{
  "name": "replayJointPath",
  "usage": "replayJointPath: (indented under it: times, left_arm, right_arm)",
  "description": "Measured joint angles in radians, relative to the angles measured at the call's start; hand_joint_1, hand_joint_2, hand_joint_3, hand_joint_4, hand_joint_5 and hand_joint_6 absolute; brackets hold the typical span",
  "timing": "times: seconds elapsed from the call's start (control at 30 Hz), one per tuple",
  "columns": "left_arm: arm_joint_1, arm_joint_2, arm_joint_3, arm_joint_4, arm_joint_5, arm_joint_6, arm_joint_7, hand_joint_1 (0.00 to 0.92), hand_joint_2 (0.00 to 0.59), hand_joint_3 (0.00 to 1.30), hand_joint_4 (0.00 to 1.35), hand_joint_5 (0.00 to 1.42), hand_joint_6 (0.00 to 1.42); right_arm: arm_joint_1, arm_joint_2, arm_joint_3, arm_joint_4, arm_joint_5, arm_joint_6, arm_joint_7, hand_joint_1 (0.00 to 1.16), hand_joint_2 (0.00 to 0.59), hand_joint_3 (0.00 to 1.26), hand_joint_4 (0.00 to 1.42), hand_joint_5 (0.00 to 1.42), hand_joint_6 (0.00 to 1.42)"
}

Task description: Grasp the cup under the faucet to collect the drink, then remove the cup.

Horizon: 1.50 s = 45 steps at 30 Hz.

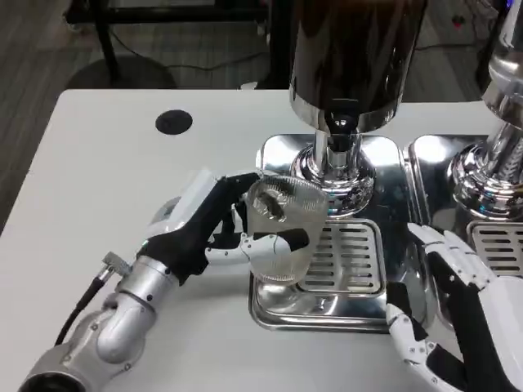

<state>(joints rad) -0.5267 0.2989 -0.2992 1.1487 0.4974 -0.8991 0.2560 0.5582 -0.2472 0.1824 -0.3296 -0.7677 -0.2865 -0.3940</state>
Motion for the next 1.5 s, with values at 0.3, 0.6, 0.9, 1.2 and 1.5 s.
replayJointPath:
  times: [0.3,0.6,0.9,1.2,1.5]
  left_arm:
    - [-0.043,-0.055,-0.042,0.03,0.03,0.04,0.001,0.343,0.143,0.46,0.57,0.86,1.09]
    - [-0.106,-0.061,-0.156,0.024,0.157,0.081,0.099,0.282,0.133,0.32,0.35,0.52,0.56]
    - [-0.115,-0.044,-0.222,0.012,0.223,0.175,0.15,0.22,0.122,0.24,0.22,0.38,0.47]
    - [-0.107,-0.016,-0.213,-0.013,0.215,0.198,0.15,0.083,0.062,0.13,0.01,0.16,0.25]
    - [-0.019,0.099,-0.131,-0.205,0.119,0.067,0.114,0.072,0.057,0.12,0.0,0.13,0.23]
  right_arm:
    - [0.035,0.01,-0.002,-0.041,-0.011,0.007,0.01,0.41,0.485,0.23,0.19,0.15,0.23]
    - [0.046,0.025,-0.004,-0.068,-0.013,0.017,0.016,0.41,0.485,0.23,0.19,0.15,0.23]
    - [0.034,0.033,-0.012,-0.061,-0.011,0.018,0.021,0.41,0.485,0.23,0.19,0.15,0.23]
    - [0.015,0.034,-0.013,-0.055,-0.008,0.017,0.034,0.41,0.485,0.23,0.19,0.15,0.23]
    - [0.011,0.035,-0.014,-0.033,0.0,0.017,0.035,0.41,0.485,0.24,0.19,0.14,0.23]
